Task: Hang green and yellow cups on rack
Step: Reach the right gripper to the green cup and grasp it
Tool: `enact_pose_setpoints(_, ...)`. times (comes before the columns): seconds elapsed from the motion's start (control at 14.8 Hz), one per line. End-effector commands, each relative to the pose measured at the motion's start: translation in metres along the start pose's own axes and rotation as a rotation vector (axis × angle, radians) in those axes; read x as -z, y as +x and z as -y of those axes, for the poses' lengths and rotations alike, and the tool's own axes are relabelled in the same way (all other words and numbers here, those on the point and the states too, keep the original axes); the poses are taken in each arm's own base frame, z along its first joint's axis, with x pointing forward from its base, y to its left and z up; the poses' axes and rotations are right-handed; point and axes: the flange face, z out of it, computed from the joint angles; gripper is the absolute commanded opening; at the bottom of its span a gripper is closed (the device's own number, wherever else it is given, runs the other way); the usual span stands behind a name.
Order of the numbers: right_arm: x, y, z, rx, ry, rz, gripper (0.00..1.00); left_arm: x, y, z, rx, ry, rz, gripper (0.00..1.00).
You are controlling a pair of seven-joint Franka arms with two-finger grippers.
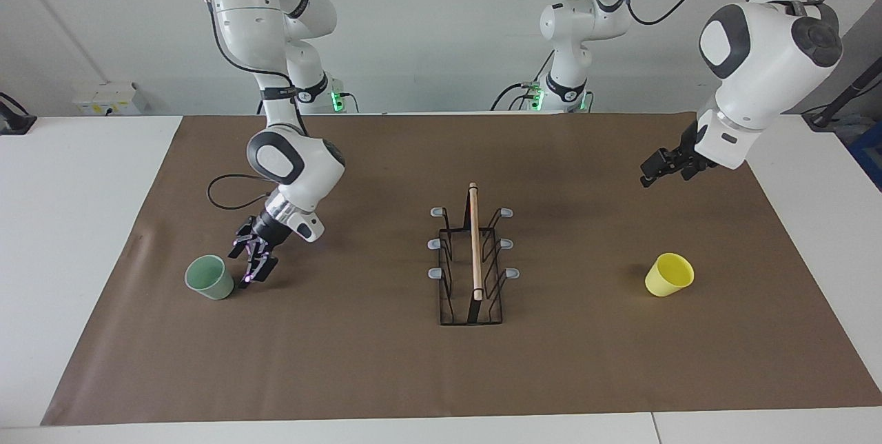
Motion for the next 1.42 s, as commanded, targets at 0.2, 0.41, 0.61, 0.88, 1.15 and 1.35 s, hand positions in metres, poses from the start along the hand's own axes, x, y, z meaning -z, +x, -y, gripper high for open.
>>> enact_pose_setpoints(0.2,-0.027,-0.010,0.021,-0.023,-0.057,0.002,1.00,-0.028,0.025,0.034,0.139,-0.081,0.118,1.00)
enact_pose_setpoints(0.41,-0.039,-0.008,0.030,-0.022,-0.081,-0.009,1.00,-0.042,0.043,0.050,0.292,-0.150,0.180,1.00)
enact_pose_setpoints(0.61,-0.049,-0.012,0.039,0.008,-0.121,-0.008,0.83,-0.048,0.052,0.071,0.534,-0.232,0.224,1.00)
enact_pose_setpoints(0.88,-0.049,-0.019,0.032,0.018,-0.133,0.016,0.00,-0.045,0.055,0.077,0.620,-0.270,0.220,1.00)
enact_pose_setpoints(1.15,-0.024,-0.044,0.023,-0.064,-0.144,-0.014,0.00,-0.041,0.059,0.082,0.703,-0.306,0.209,1.00)
enact_pose_setpoints(1.35,0.007,-0.053,0.021,-0.119,-0.143,-0.104,0.00,-0.050,0.077,0.123,0.930,-0.439,0.281,1.00)
